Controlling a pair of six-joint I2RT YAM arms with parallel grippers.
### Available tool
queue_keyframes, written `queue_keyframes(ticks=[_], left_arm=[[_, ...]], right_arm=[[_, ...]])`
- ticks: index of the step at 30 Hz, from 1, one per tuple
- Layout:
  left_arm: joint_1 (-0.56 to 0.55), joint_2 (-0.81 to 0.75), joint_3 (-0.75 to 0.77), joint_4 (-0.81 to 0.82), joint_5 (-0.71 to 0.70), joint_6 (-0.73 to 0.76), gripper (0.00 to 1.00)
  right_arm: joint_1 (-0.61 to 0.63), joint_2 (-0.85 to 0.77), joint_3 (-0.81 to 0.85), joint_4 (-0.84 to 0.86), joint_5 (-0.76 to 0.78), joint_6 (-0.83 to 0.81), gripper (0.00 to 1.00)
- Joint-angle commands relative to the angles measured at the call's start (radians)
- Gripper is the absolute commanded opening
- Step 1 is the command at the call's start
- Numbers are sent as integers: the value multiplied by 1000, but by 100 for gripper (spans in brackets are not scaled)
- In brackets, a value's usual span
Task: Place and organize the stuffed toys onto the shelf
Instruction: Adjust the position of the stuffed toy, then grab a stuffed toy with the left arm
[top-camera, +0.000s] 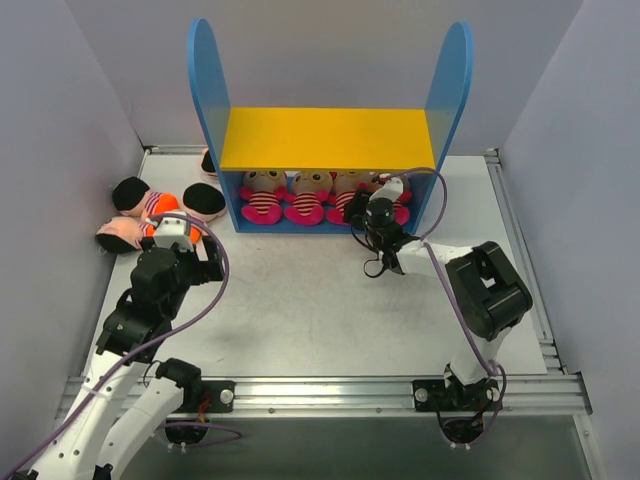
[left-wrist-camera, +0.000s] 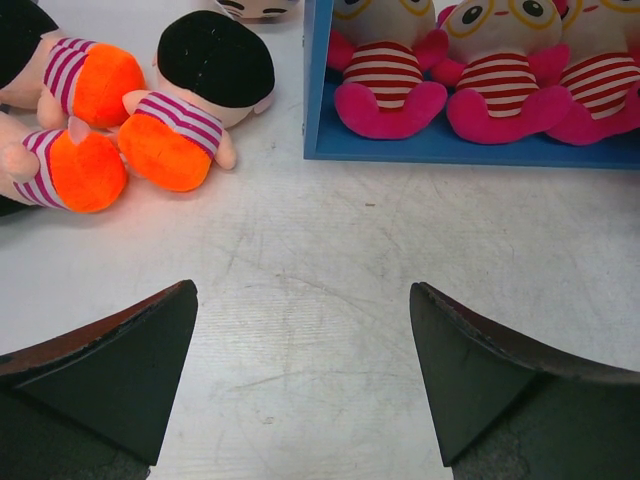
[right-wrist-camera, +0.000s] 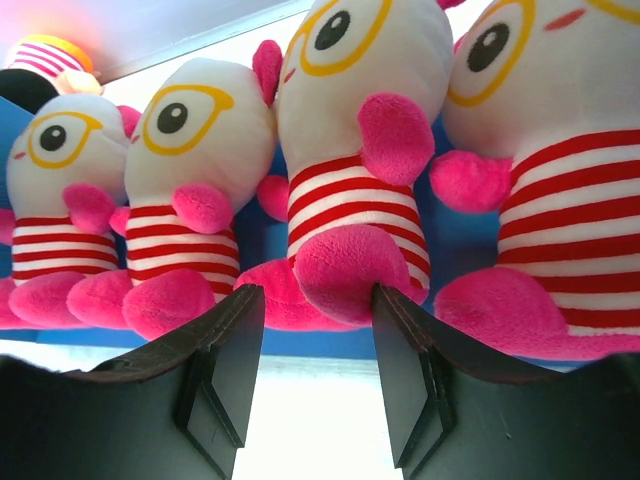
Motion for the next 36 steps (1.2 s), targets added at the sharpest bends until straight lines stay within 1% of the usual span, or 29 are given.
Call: queue_keyframes(ticks=[1, 6, 11, 17, 24, 29, 30, 32, 33, 36], left_arm=[[7, -10, -2, 27, 9, 12, 96], [7, -11, -2, 28, 9, 13, 96], [7, -13, -3, 27, 9, 13, 96], [7, -14, -3, 27, 7, 12, 96], [7, -13, -2, 25, 3, 9, 96], [9, -10, -2, 27, -5, 6, 96], [10, -10, -2, 27, -6, 4, 96], [12, -7, -2, 27, -5, 1, 96], [12, -4, -2, 27, -6, -1, 96], [15, 3, -3, 25, -11, -5, 96]], right_arm=[[10, 15, 45, 48, -23, 26, 47], [21, 8, 45, 46, -24, 34, 47], [22, -15, 20, 34, 17, 34, 47], [22, -80, -9, -23, 75, 0, 47], [22, -207, -47, -107, 108, -33, 48], [28, -325, -79, -211, 97, -63, 56], [28, -372, -86, -230, 96, -67, 59], [28, -426, -104, -285, 88, -78, 64], [27, -483, -107, -306, 88, -92, 66], [21, -595, -107, -405, 92, -121, 78]])
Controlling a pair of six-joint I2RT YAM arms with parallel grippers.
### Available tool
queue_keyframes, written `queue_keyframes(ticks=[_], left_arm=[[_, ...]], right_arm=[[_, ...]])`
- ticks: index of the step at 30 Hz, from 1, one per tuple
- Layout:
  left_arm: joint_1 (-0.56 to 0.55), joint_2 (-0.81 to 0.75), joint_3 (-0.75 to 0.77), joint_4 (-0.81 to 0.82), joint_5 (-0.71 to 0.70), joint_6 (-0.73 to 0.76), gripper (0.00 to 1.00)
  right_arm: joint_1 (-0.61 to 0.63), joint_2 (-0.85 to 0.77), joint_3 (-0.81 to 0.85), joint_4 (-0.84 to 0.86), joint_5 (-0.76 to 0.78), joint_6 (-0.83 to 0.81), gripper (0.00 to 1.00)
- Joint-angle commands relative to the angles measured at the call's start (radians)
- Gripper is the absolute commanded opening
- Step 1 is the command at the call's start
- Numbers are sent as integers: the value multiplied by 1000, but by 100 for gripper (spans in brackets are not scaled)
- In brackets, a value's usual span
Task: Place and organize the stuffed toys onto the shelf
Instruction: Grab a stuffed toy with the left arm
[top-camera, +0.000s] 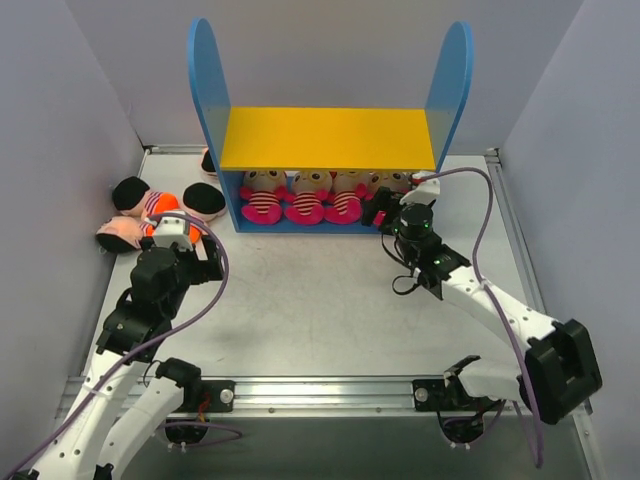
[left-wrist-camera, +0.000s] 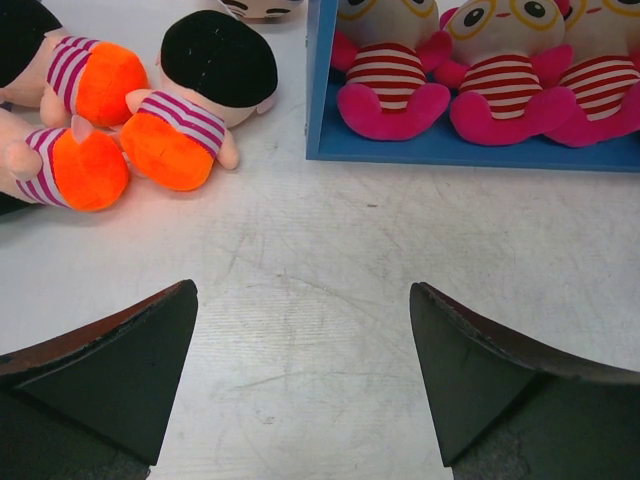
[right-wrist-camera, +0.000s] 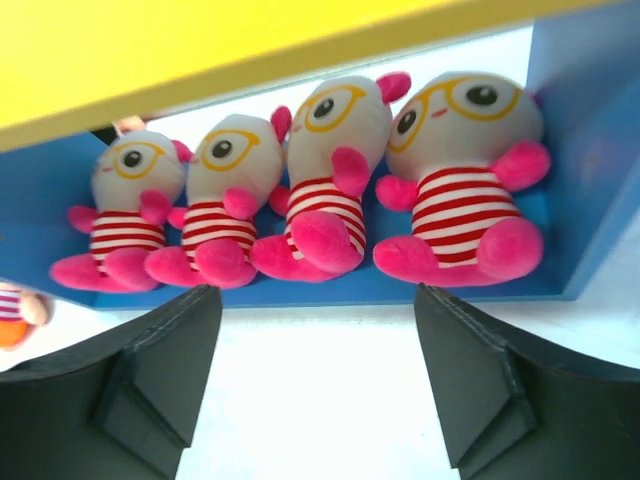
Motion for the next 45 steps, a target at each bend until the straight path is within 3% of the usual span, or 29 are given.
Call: queue_keyframes(ticks=[1, 11, 16, 25, 31, 36, 45], left_arm=[[9, 8, -3, 24, -13, -4, 95], [47, 62, 4, 25, -6, -33, 95], [136, 108, 12, 36, 92, -94, 94], [320, 275, 70, 51, 129, -162, 94], [341, 442, 127, 172, -17, -36, 99], [364, 648, 168, 291, 3, 30, 100], [478, 919, 259, 426, 115, -40, 80]], right_arm=[[0, -142, 5, -127, 25, -53, 80], [-23, -480, 59, -480, 102, -128, 99], [-24, -596, 84, -618, 154, -171, 99], [-23, -748, 33, -656, 136, -198, 100], [-14, -786, 12, -661, 108, -186, 99], [-9, -786, 15, -672, 106, -182, 99], [3, -789, 5, -678, 111, -172, 99]])
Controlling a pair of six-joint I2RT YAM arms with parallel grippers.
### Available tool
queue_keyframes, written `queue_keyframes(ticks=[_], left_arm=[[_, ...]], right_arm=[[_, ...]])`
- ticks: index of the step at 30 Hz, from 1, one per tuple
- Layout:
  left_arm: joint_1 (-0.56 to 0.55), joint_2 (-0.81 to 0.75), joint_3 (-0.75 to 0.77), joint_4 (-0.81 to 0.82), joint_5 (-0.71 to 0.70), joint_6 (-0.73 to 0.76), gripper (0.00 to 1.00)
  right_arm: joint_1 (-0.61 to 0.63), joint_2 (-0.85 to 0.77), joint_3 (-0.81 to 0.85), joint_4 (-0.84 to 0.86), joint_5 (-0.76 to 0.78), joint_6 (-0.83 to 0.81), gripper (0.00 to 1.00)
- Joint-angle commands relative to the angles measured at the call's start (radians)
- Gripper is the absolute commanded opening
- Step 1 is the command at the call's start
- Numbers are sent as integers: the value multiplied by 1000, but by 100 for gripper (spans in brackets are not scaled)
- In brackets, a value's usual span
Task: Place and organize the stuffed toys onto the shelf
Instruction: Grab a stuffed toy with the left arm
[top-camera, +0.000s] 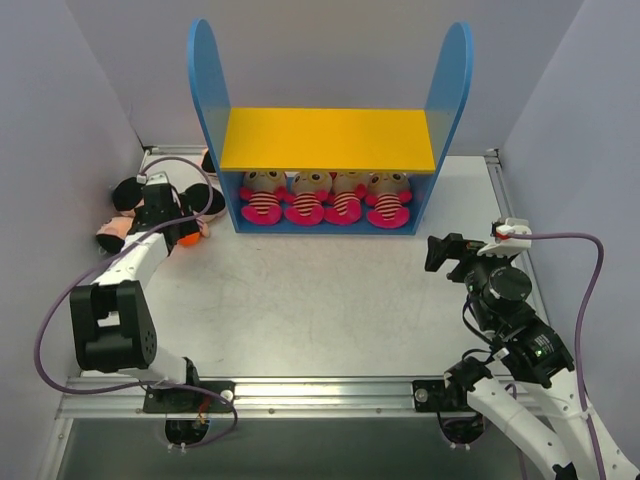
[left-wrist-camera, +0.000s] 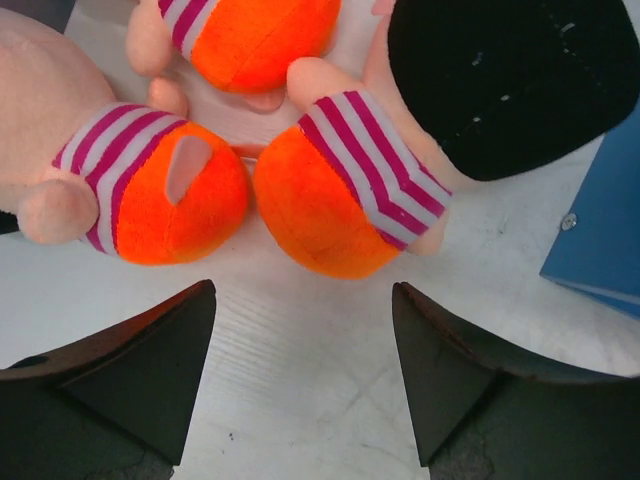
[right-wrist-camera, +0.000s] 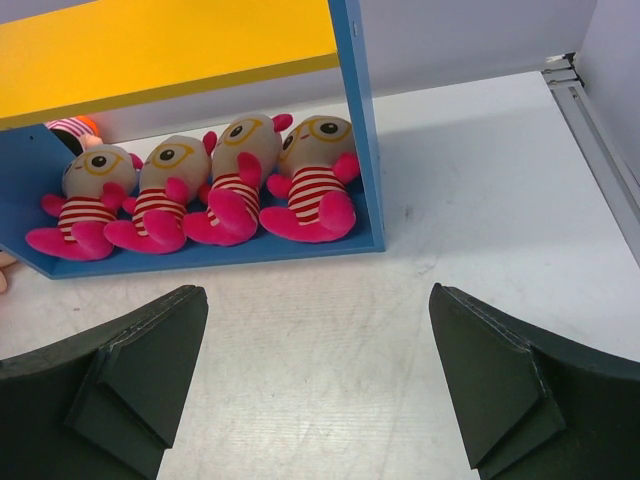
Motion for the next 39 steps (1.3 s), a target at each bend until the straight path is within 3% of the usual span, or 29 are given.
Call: queue_keyframes(ticks=[1, 13, 20, 23, 24, 27, 29, 34, 39], left_arm=[[48, 49, 72, 108, 70, -41, 79], [51, 181, 120, 140, 107, -109, 73], [50, 272, 152, 117, 106, -150, 60], [50, 302, 178, 79, 104, -155, 49], [50, 307, 184, 74, 103, -158, 35], [51, 293, 175, 63, 101, -164, 12], [50, 264, 169, 48, 92, -169, 4], [51, 174, 178, -88, -9, -202, 2], [51, 48, 137, -224, -14, -227, 2]], right_arm=[[10, 0, -5, 11, 7, 9, 100], [11, 50, -3, 7, 21, 13, 99], [11, 66, -6, 14, 13, 9, 100], [11, 75, -6, 18, 8, 7, 99], [13, 75, -8, 19, 7, 7, 99], [13, 84, -9, 22, 4, 7, 99], [13, 84, -10, 25, 1, 9, 99], [13, 87, -16, 30, -5, 13, 98], [13, 87, -13, 24, -16, 7, 98]])
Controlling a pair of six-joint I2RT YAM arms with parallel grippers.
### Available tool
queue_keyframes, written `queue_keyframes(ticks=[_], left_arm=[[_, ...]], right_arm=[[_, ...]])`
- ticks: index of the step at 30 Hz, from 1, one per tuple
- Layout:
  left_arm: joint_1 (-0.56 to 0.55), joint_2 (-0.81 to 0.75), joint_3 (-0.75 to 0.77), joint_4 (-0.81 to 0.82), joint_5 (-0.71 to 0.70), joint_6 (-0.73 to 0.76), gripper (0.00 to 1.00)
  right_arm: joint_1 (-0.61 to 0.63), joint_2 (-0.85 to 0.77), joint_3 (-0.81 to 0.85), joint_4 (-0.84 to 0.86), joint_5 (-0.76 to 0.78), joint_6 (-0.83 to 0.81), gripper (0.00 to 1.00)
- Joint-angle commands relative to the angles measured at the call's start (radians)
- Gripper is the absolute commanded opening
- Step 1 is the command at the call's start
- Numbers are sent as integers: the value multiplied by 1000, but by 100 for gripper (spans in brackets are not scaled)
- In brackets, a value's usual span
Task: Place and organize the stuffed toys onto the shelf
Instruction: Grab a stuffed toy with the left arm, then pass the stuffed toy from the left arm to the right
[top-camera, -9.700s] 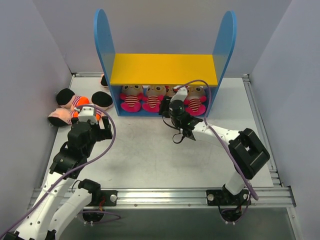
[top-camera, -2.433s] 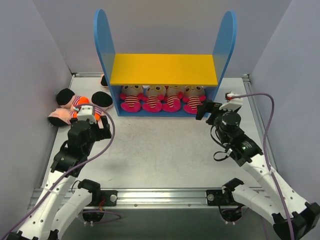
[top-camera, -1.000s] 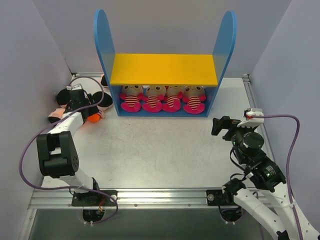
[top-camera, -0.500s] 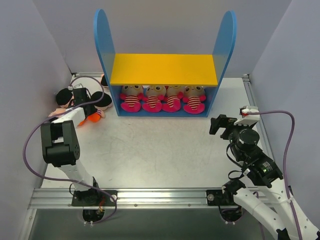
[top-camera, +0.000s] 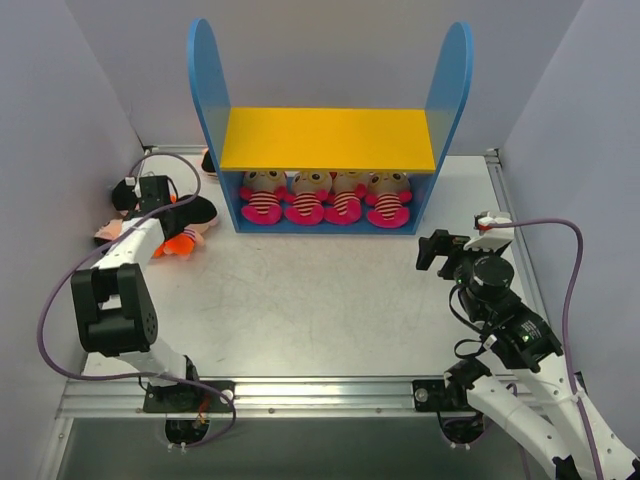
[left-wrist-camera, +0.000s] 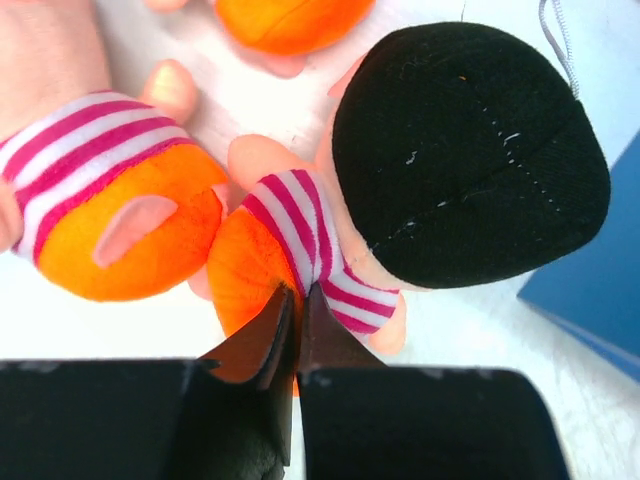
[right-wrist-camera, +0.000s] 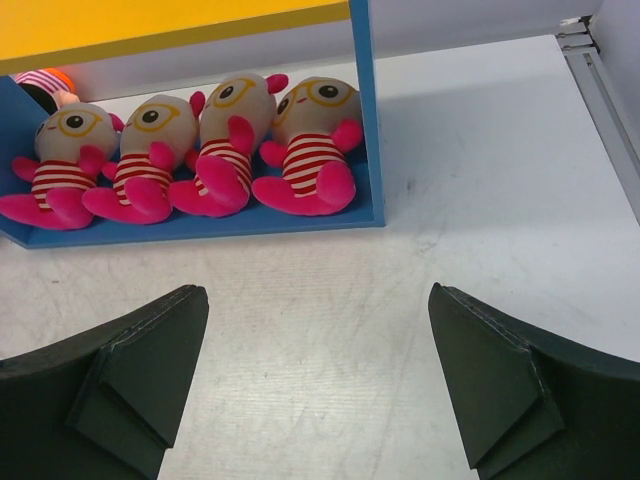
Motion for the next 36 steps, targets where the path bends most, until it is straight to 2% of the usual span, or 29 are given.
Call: queue_keyframes(ticks=[1, 4, 10, 17, 22, 25, 29, 36], left_arm=[[1, -160, -21, -101, -7, -26, 3], [1, -255, -74, -132, 49, -30, 3], [-5, -453, -195, -187, 260, -57, 2], [-26, -664, -278, -200, 593, -130, 3], [-83, -777, -320, -134, 762, -265, 2], [-175, -816, -352, -46, 791, -340, 3], [-290, -832, -357, 58, 767, -466, 2], [-379, -869, -386, 256, 719, -647, 3]], right_arm=[[6, 10, 0, 26, -7, 0, 97], [10, 17, -6, 37, -40, -1, 97], [13, 46, 0, 57, -158, -41, 95], [17, 111, -23, 140, -453, -57, 94], [34, 157, -100, 351, -693, 35, 93], [54, 195, -154, 515, -781, 95, 93], [114, 263, -181, 687, -814, 127, 92], [149, 364, -220, 939, -886, 193, 89]])
